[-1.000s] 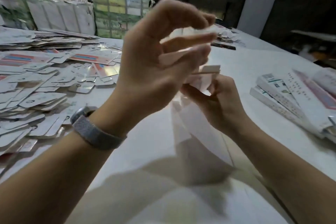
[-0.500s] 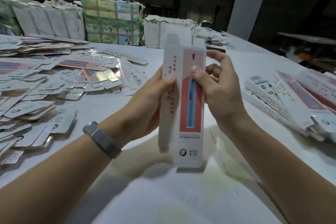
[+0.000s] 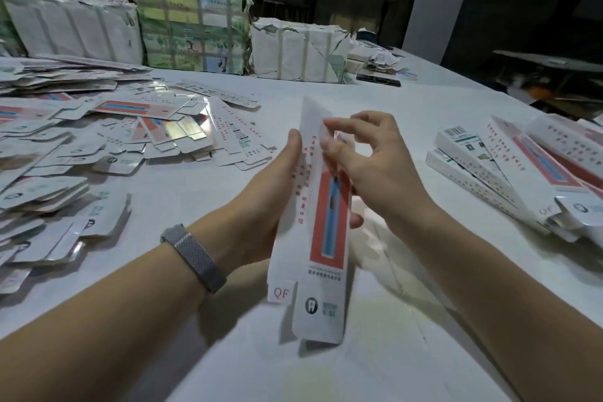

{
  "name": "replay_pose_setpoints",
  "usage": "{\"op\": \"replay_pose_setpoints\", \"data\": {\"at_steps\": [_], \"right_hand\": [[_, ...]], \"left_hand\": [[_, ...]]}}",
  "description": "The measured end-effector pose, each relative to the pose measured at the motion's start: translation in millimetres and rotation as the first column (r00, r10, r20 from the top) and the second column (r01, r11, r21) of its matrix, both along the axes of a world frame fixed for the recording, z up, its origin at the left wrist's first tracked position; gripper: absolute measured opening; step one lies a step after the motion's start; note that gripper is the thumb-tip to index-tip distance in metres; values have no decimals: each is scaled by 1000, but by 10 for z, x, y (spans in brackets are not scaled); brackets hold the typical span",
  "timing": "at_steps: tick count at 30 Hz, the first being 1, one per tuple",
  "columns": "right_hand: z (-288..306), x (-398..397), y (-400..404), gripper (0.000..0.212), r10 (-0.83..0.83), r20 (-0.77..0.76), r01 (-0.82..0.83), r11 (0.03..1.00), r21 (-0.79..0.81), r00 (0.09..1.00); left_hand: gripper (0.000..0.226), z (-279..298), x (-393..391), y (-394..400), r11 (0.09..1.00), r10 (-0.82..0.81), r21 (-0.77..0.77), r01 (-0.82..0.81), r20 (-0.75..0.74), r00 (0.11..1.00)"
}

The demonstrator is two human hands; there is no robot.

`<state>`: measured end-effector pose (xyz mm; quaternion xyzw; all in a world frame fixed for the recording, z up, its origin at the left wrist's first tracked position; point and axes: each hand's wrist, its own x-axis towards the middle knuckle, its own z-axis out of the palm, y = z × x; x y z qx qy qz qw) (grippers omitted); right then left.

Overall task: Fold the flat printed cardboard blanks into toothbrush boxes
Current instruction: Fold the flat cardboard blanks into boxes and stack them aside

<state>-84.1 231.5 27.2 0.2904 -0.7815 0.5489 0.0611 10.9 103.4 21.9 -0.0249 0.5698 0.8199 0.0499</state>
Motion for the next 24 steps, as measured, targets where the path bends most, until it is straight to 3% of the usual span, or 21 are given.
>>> {"op": "replay_pose_setpoints", "data": {"at_steps": [3,5,9,13,18,24], "right_hand": [[35,-20,-9,18,-31,115,52,982,-184,993],[60,-67,1,25,-65,126,91,973,-210,990],[109,-79,24,40,-28,185,55,988,-142,982],[208,-104,85,40,18,264,-1,998,-62,964],[309,-135,170,38,33,258,-21,999,-49,966],[243,-123,98,47,61,202,-67,997,25,977]], "left_hand": [[60,-51,-2,18,995,-67,-77,66,-1,998],[61,-48,6,70,991,-96,-95,97,11,995],[66,-29,-1,162,988,-105,-110,110,49,993],[77,-8,-61,201,982,-107,-149,116,67,992],[73,21,-76,180,962,-138,-236,139,24,990],[69,34,-40,114,978,-146,-148,147,15,989]]}}
